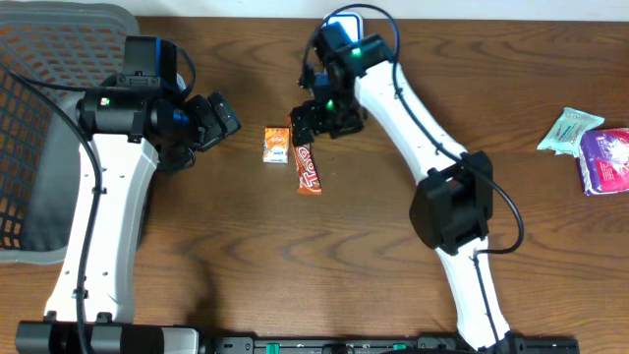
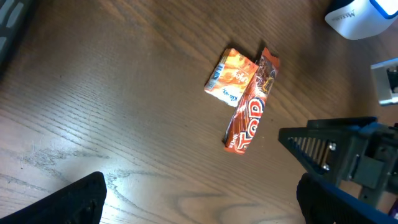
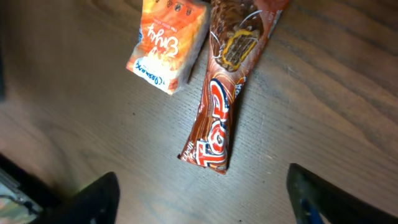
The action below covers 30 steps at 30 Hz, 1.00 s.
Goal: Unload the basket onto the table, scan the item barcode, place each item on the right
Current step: 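Reach the right gripper to the red 'Top' bar, then grasp the red 'Top' bar end with the right gripper and lift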
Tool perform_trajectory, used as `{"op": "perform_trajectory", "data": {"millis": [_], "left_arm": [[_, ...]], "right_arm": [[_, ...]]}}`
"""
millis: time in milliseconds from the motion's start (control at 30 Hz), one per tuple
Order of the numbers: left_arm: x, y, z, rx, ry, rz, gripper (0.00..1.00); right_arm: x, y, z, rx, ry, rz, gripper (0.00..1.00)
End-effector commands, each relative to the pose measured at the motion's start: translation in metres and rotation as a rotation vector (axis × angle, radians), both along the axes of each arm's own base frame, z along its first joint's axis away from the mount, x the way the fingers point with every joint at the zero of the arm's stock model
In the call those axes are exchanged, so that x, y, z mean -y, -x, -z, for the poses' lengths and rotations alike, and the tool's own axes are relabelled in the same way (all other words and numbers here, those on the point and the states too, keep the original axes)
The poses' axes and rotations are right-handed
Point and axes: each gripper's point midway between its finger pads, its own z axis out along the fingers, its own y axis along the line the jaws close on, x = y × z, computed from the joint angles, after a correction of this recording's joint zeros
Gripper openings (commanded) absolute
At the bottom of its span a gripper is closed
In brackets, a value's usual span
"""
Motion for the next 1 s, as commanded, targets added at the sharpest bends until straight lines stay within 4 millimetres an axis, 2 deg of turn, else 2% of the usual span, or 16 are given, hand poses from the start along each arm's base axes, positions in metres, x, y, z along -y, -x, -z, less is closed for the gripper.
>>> {"op": "perform_trajectory", "data": {"millis": [0, 167, 333, 433, 600, 833, 867, 933, 967], "left_arm": [[-0.002, -0.001, 0.0, 0.001, -0.007, 0.008, 0.98], [-0.002, -0.001, 0.0, 0.002, -0.007, 0.008, 0.98], [-0.002, -0.001, 0.0, 0.002, -0.007, 0.008, 0.98], [-0.002, -0.001, 0.0, 0.002, -0.007, 0.008, 0.98], [-0.002, -0.001, 0.0, 0.002, -0.007, 0.008, 0.98], [-0.002, -0.001, 0.0, 0.001, -0.007, 0.008, 0.98], [-0.002, -0.001, 0.0, 0.002, -0.007, 0.008, 0.98], [-0.002, -0.001, 0.0, 0.002, -0.007, 0.008, 0.98], [-0.002, -0.001, 0.0, 0.001, -0.007, 0.008, 0.98]], "right_arm": [[0.005, -0.005, -0.009, 0.012, 0.026, 0.089, 0.73], [0.003, -0.003, 0.004, -0.006, 0.035, 0.084, 0.69], [-0.007, 0.005, 0.019, -0.064, -0.021, 0.072, 0.58], [-0.006, 0.01, 0.036, -0.087, -0.016, 0.072, 0.52], [-0.003, 0.021, 0.067, -0.138, -0.012, 0.085, 0.51], [-0.018, 0.042, 0.1, -0.215, -0.144, 0.066, 0.48], [-0.018, 0.044, 0.104, -0.221, -0.151, 0.066, 0.42], [-0.017, 0.048, 0.11, -0.234, -0.15, 0.075, 0.23], [-0.016, 0.049, 0.11, -0.238, -0.149, 0.079, 0.01]]}}
